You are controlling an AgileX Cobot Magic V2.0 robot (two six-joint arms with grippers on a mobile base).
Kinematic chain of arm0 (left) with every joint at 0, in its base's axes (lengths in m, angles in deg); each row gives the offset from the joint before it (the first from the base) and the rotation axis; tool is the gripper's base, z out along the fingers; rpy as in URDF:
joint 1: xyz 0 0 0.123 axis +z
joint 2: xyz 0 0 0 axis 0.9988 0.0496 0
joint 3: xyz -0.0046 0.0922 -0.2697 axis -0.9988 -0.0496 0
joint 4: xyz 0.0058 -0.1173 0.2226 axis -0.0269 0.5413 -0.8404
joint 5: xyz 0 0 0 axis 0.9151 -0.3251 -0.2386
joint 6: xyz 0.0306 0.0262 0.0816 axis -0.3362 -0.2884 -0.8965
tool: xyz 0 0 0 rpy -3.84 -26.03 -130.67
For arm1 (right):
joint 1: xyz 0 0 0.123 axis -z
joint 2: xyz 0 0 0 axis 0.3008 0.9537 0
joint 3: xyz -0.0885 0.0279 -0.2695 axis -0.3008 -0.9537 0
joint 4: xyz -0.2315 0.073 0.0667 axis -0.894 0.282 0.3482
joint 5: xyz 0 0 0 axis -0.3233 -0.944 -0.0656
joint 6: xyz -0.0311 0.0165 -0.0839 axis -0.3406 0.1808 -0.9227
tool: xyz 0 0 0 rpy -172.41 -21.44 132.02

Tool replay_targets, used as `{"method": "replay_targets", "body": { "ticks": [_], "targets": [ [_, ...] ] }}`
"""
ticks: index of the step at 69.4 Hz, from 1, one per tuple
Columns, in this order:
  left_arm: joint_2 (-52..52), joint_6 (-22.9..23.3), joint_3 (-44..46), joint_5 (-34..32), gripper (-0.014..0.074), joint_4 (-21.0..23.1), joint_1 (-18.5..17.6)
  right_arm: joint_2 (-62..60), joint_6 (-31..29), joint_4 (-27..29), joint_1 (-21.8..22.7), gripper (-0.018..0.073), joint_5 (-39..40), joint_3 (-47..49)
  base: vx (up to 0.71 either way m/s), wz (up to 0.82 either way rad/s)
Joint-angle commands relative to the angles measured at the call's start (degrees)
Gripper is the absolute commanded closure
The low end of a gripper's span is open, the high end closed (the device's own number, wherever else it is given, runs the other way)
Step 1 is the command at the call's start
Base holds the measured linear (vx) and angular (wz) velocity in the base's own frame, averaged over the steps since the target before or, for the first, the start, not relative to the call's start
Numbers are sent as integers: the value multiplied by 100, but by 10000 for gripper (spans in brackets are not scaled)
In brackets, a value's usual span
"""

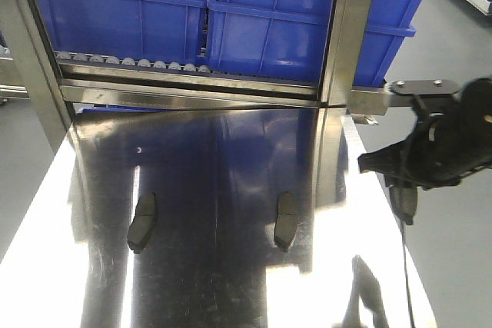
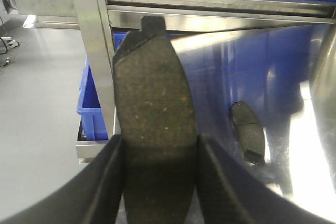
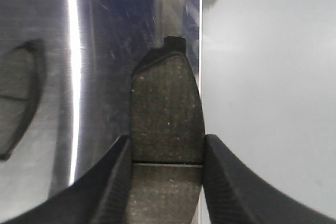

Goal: Move and align brake pads A on conveyor
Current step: 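Lift the brake pad with the right gripper and withdraw the arm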

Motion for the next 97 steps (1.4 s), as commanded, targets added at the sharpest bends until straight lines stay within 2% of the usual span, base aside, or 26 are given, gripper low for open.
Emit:
{"method": "replay_targets", "body": {
  "ticks": [1,32,54,69,97],
  "targets": [
    [24,17,163,-545,602,61,-22,-929,-54,-107,29,566,522,-290,0,0],
    [24,17,163,-545,602,61,-22,-4095,-289,4,24,566,1810,-2367,0,0],
    [24,17,163,-545,602,61,-22,-6209,-289,4,24,566,1756,-3285,0,0],
    [24,17,163,-545,602,61,-22,-6826,-310,-147,24,566,2000,-3587,0,0],
    [24,17,163,-545,602,61,-22,-6856,-297,-77,24,566,2063,-3605,0,0]
  ]
}}
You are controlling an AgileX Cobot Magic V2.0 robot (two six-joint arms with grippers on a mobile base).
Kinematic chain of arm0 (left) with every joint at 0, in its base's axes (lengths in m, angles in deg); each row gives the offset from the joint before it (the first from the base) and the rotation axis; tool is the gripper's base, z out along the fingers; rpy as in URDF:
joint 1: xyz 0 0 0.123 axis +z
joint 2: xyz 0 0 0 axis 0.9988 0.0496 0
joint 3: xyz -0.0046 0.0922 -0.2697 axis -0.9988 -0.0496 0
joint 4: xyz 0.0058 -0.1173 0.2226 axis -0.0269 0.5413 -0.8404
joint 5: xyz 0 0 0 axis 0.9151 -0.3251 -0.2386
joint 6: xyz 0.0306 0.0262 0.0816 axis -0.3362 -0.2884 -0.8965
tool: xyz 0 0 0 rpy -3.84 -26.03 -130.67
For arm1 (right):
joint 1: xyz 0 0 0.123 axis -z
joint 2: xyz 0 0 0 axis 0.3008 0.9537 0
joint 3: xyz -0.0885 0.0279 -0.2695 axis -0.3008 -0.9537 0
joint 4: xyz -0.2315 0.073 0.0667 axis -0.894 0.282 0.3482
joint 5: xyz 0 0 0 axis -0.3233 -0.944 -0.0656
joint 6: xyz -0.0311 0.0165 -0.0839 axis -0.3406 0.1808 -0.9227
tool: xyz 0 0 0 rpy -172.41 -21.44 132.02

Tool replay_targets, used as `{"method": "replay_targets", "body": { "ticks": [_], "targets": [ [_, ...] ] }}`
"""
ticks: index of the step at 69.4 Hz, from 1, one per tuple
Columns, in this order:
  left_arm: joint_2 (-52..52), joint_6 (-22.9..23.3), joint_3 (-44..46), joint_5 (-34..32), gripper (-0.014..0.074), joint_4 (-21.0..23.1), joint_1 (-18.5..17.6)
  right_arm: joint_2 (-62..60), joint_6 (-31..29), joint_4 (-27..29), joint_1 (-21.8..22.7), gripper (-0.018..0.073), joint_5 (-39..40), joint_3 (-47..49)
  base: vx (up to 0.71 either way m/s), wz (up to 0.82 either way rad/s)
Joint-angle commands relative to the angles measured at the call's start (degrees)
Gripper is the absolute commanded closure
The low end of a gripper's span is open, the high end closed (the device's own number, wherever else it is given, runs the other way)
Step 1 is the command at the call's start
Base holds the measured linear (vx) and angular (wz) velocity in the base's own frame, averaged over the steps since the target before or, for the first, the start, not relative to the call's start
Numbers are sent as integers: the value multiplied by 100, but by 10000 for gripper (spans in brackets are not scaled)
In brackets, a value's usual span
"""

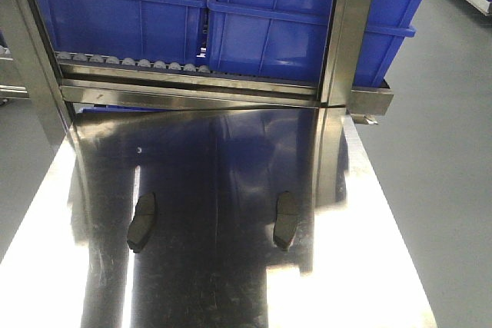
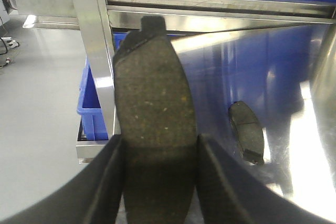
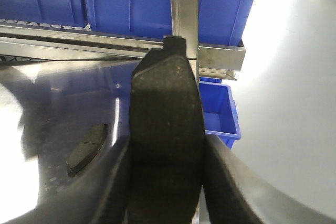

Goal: Move and align brake pads A on conveyor
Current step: 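Lift the brake pad with the right gripper and withdraw the arm, then turn the base away from the steel table holding both pads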

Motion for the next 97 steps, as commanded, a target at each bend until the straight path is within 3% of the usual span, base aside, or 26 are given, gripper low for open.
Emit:
{"method": "replay_targets", "body": {
  "ticks": [1,50,97],
  "targets": [
    [24,17,163,-545,602,61,-22,38,-26,-53,24,566,601,166,0,0],
    [33,17,163,-546,602,61,-22,38,-26,-56,24,566,601,166,-2,6],
    [33,17,163,-546,602,61,-22,38,-26,-56,24,566,561,166,-16,69]
  ]
}}
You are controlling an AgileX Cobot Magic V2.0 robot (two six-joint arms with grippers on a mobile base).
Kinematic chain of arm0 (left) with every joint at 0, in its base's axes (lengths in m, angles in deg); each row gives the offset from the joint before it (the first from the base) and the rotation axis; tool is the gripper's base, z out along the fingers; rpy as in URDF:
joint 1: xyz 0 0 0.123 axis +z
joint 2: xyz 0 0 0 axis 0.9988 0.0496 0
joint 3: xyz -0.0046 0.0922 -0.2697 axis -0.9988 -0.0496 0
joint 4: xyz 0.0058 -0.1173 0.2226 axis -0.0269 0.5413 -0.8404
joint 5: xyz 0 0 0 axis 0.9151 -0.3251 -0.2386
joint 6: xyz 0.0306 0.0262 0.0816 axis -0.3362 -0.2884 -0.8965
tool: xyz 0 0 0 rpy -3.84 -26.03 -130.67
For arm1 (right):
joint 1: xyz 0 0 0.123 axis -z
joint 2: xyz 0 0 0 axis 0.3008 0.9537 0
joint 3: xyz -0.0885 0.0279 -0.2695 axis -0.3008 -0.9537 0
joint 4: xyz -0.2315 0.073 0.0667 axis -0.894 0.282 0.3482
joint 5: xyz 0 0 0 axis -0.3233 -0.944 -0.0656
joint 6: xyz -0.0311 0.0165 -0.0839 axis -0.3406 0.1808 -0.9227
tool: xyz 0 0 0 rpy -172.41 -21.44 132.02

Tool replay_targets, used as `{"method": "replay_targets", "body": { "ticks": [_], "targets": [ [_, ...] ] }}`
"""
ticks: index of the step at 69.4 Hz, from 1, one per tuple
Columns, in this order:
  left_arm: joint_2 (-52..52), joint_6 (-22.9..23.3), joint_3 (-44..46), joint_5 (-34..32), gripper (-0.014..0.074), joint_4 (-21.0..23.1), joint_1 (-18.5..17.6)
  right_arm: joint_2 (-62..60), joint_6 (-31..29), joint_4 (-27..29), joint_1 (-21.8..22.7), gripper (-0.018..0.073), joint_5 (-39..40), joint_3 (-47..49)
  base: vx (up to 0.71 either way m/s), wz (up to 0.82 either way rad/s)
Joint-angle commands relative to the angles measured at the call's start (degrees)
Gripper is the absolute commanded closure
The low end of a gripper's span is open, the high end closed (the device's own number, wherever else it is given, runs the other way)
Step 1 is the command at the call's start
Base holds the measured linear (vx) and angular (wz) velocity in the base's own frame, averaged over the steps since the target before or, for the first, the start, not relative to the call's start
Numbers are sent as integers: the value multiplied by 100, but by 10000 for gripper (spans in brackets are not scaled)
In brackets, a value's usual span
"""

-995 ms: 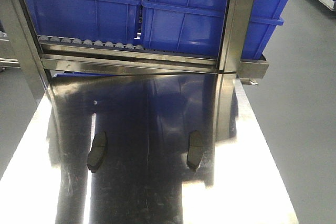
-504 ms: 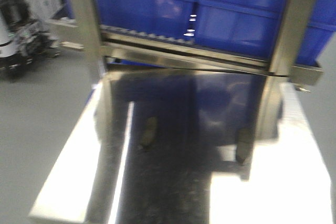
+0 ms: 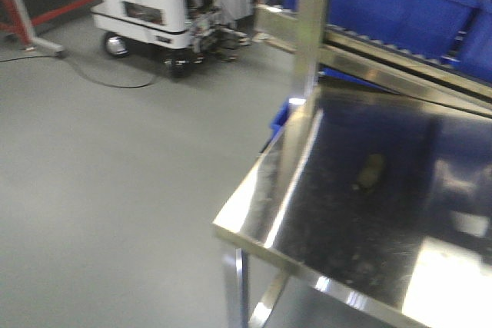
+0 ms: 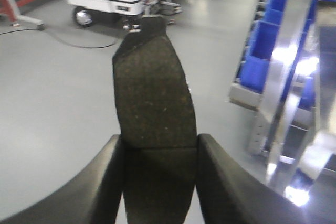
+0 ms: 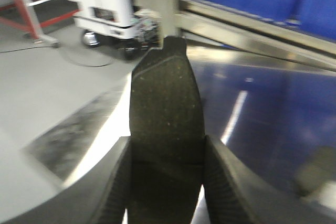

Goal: Move and align brake pads A on conveyor
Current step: 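Turn the base away from the steel table holding both pads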

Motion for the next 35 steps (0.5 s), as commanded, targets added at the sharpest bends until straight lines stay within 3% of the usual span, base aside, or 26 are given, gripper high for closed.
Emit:
{"method": "replay_targets", "body": {
  "ticks": [1,35],
  "targets": [
    [33,17,163,-545,602,49,-22,55,-21,-57,24,566,530,187,-18,72],
    [33,17,163,-545,602,49,-22,55,-21,-57,24,566,530,187,-15,84]
  ]
}}
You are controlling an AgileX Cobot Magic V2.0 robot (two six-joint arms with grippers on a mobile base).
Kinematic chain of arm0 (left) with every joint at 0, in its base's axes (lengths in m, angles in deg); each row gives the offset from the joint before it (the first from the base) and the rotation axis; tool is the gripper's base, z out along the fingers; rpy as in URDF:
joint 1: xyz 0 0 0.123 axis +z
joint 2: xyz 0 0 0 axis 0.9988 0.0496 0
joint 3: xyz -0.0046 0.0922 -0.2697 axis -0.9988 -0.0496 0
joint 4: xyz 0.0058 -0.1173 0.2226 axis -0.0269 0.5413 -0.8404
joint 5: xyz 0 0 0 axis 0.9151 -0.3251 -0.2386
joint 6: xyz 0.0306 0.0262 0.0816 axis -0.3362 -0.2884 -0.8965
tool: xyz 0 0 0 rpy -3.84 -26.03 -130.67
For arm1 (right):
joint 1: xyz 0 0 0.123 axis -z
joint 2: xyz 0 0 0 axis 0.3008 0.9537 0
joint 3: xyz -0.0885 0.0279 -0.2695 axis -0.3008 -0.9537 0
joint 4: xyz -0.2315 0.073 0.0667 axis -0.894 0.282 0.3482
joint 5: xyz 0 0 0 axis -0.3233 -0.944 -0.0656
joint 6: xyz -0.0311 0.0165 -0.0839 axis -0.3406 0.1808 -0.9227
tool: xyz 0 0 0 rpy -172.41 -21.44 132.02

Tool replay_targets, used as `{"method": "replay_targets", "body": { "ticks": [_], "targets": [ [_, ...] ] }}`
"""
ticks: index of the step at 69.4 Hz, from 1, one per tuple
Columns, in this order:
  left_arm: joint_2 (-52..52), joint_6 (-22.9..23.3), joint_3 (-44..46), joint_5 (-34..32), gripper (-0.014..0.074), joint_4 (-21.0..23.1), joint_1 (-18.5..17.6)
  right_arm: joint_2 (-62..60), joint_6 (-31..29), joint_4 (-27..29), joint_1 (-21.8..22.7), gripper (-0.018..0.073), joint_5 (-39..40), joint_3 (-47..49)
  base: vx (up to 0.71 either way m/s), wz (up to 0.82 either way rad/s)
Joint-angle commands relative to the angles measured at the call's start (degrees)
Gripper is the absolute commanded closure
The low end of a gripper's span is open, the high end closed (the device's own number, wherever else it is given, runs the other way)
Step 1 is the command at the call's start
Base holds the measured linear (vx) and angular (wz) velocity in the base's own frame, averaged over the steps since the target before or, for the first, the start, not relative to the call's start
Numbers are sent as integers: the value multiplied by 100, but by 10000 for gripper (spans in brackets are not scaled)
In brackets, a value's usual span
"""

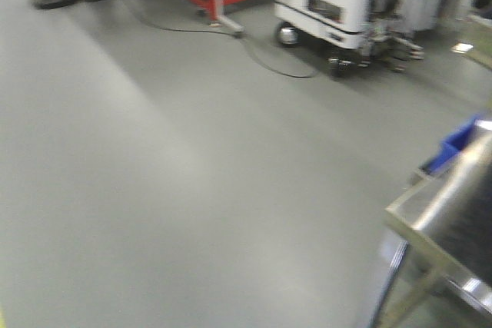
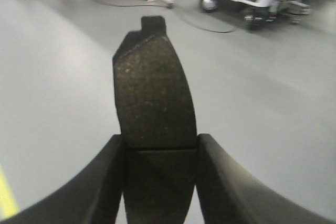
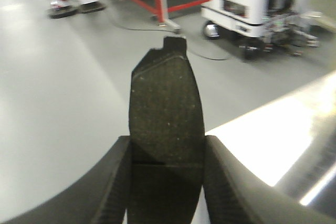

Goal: Move and align brake pads A on conveyor
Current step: 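Turn the base away from the steel table holding both pads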

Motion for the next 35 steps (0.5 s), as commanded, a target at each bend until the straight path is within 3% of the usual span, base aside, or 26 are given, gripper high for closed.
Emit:
{"method": "replay_targets", "body": {
  "ticks": [1,19,35],
  "targets": [
    [33,17,163,-545,602,49,-22,55,-21,-57,24,566,530,187,-11,99],
    [26,17,163,-545,602,49,-22,55,-21,-57,24,566,530,187,-10,93],
    [20,17,163,-538,602,49,-22,55,-21,-57,24,566,534,187,-4,61]
  ]
}}
